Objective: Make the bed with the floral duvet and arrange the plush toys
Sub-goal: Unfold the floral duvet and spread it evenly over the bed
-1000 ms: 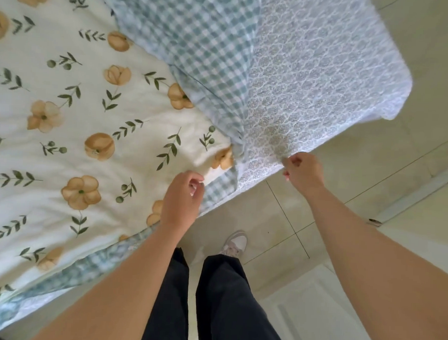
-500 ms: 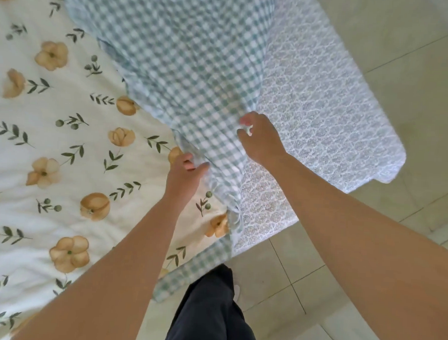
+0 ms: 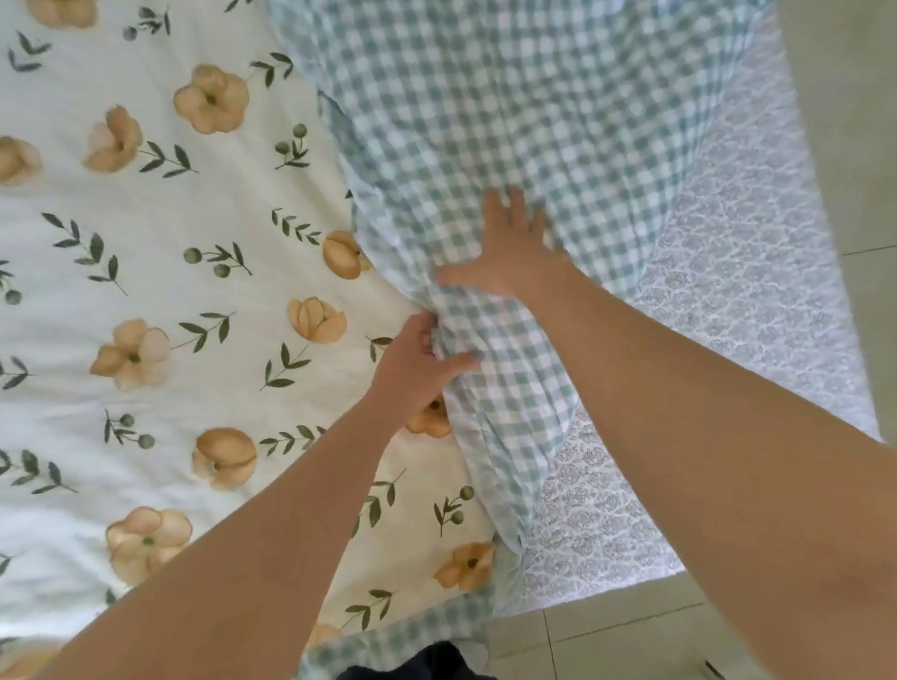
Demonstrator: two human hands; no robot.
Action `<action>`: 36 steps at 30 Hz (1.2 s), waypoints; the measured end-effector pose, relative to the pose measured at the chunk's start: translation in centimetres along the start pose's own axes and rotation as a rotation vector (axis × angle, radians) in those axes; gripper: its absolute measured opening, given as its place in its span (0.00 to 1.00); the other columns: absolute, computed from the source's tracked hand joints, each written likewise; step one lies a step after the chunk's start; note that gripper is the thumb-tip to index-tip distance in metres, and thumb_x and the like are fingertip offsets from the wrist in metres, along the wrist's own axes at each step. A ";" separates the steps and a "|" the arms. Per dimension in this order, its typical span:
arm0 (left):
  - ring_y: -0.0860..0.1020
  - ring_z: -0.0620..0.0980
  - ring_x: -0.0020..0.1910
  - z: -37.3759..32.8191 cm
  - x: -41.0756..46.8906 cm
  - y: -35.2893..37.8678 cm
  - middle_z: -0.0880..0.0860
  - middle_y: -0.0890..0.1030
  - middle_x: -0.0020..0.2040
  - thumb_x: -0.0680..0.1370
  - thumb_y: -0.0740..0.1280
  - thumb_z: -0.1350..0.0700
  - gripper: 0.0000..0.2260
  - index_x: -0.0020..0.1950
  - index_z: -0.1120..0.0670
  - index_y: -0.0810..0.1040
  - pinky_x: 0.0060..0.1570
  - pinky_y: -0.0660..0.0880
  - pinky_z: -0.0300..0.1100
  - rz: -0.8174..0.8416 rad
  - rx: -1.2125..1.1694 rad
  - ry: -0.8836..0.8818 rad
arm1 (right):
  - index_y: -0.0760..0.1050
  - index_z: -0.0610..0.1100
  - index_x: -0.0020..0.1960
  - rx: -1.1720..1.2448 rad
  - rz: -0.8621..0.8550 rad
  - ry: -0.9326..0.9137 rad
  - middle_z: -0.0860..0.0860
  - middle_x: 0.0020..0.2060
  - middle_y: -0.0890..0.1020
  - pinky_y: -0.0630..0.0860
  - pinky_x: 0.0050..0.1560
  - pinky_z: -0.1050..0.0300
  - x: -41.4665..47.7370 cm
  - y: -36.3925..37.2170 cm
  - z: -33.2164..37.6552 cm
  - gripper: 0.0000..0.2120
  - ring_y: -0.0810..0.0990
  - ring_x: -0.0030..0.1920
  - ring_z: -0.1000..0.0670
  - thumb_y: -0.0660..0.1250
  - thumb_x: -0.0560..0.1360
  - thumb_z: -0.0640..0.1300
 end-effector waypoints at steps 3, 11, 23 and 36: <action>0.80 0.45 0.41 0.4 -0.1 1.5 0.47 0.81 0.46 0.69 0.76 0.47 0.18 0.54 0.51 0.75 0.39 0.78 0.43 0.083 0.131 -0.041 | 0.37 0.46 0.79 0.003 -0.056 0.073 0.45 0.78 0.43 0.58 0.70 0.31 1.0 1.1 -2.1 0.51 0.47 0.77 0.39 0.70 0.73 0.56; 0.76 0.46 0.28 -0.9 -1.7 7.8 0.49 0.78 0.37 0.71 0.73 0.50 0.13 0.53 0.51 0.75 0.26 0.72 0.41 0.288 0.132 -0.011 | 0.74 0.35 0.57 0.423 -0.421 0.097 0.43 0.48 0.78 0.71 0.44 0.54 1.2 -0.7 -8.6 0.11 0.77 0.48 0.42 0.56 0.78 0.35; 0.78 0.49 0.47 0.4 -7.4 18.3 0.46 0.77 0.46 0.70 0.69 0.51 0.16 0.57 0.47 0.75 0.39 0.70 0.40 0.347 0.796 0.201 | 0.69 0.37 0.69 1.439 -0.089 0.582 0.39 0.61 0.78 0.76 0.55 0.52 -5.8 5.3 -29.6 0.18 0.78 0.48 0.47 0.50 0.82 0.38; 0.74 0.50 0.50 3.6 -10.9 26.8 0.47 0.74 0.51 0.72 0.69 0.55 0.11 0.53 0.47 0.73 0.51 0.75 0.47 0.321 0.951 0.121 | 0.74 0.45 0.56 0.667 -0.318 0.067 0.51 0.49 0.77 0.74 0.41 0.60 -10.6 -0.7 -34.5 0.09 0.77 0.47 0.51 0.63 0.76 0.42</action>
Point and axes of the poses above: each hand's wrist, its own x-axis towards the middle knuckle, its own y-axis out of the palm, z = x × y, the point moved 2 cm from there along x, towards the middle knuckle
